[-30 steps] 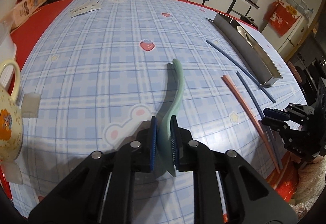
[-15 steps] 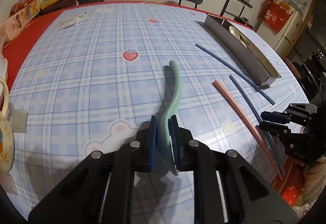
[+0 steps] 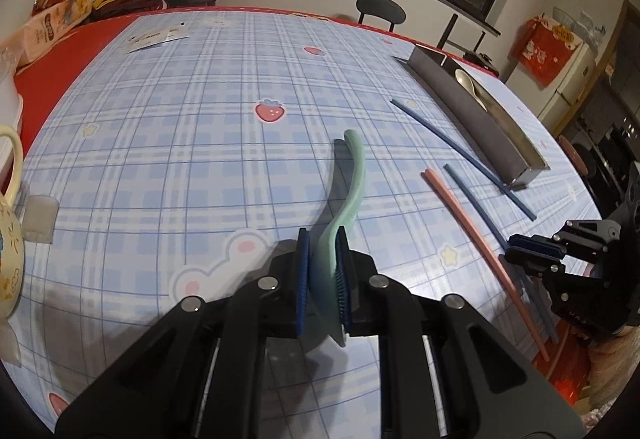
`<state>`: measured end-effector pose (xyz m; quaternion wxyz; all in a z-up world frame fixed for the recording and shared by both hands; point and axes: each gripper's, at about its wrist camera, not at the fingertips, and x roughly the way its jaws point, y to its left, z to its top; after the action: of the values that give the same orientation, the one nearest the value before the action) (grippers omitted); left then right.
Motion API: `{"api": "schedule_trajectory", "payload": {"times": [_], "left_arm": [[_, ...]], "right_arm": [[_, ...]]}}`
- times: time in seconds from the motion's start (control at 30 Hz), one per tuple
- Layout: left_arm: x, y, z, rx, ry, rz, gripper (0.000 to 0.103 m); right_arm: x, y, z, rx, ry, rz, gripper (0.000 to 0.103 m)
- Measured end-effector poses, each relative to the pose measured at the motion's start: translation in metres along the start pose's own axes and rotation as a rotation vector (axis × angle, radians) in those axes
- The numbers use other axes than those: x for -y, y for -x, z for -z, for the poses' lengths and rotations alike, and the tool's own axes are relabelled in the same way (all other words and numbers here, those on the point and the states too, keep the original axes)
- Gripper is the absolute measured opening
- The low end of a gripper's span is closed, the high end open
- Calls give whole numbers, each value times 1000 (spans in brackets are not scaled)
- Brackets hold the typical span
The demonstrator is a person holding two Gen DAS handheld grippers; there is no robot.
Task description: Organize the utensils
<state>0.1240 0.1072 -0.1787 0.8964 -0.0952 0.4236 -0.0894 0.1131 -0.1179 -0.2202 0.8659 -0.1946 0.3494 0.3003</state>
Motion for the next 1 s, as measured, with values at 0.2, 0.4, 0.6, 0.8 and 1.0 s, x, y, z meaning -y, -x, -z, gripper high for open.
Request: {"api": "schedule_trajectory", "payload": {"times": [0.2, 0.4, 0.6, 0.8, 1.0], "left_arm": [[-1, 3, 1, 13, 9, 1, 16], [-6, 8, 1, 30, 31, 8, 16], [-10, 13, 1, 55, 50, 4, 16], [-16, 19, 2, 85, 78, 6, 16], [-20, 26, 4, 121, 101, 9, 16]], "right_arm": [[16, 2, 1, 15, -78, -14, 6], [28, 7, 3, 44, -136, -30, 6], [30, 8, 4, 54, -151, -36, 6], [34, 13, 5, 78, -170, -56, 6], [45, 19, 8, 118, -223, -83, 6]]}}
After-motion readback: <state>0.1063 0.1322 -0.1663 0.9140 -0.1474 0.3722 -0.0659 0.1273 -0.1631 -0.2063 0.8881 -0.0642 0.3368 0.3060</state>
